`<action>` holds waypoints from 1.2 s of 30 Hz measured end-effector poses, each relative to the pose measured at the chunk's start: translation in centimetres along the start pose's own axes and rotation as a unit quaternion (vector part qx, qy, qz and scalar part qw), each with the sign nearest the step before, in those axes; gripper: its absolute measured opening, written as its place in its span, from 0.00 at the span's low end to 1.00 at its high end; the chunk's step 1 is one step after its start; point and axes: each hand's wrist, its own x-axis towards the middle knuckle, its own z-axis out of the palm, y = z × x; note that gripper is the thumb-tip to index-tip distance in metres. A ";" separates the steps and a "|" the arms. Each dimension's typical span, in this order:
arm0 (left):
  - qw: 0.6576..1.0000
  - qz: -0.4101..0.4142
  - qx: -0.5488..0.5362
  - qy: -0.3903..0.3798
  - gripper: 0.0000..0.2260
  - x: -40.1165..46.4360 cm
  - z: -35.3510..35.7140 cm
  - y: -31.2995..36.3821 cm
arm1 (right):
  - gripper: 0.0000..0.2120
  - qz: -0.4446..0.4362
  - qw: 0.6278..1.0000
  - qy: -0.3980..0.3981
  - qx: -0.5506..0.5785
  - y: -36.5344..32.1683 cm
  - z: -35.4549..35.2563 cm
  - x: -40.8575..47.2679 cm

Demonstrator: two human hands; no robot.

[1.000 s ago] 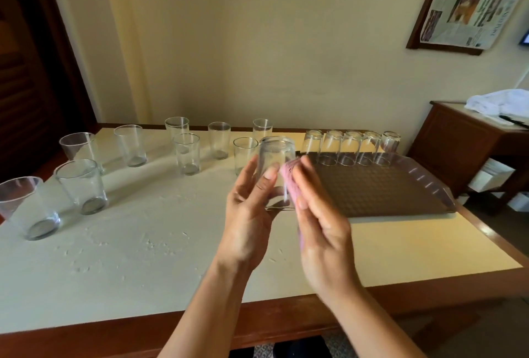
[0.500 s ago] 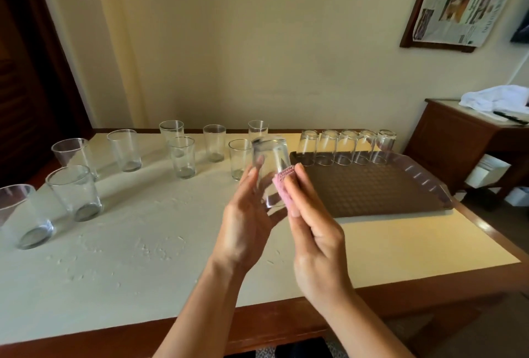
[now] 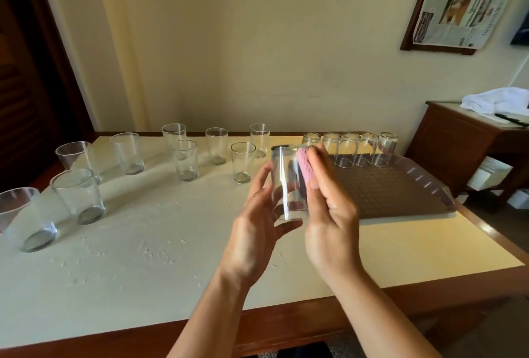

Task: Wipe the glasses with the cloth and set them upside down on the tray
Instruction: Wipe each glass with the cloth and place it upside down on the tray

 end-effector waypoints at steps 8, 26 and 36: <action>0.997 0.052 -0.034 0.056 0.18 0.4 0.6 0.8 | 0.26 -0.060 0.997 -0.033 -0.027 0.6 1.0 -4.3; 0.998 0.008 -0.063 0.000 0.22 -0.8 1.5 1.1 | 0.19 -0.035 0.998 0.005 -0.051 -1.0 -0.1 0.2; 1.000 0.003 -0.016 -0.005 0.24 -0.5 1.3 1.3 | 0.19 -0.017 1.000 0.021 0.002 -1.1 0.1 0.5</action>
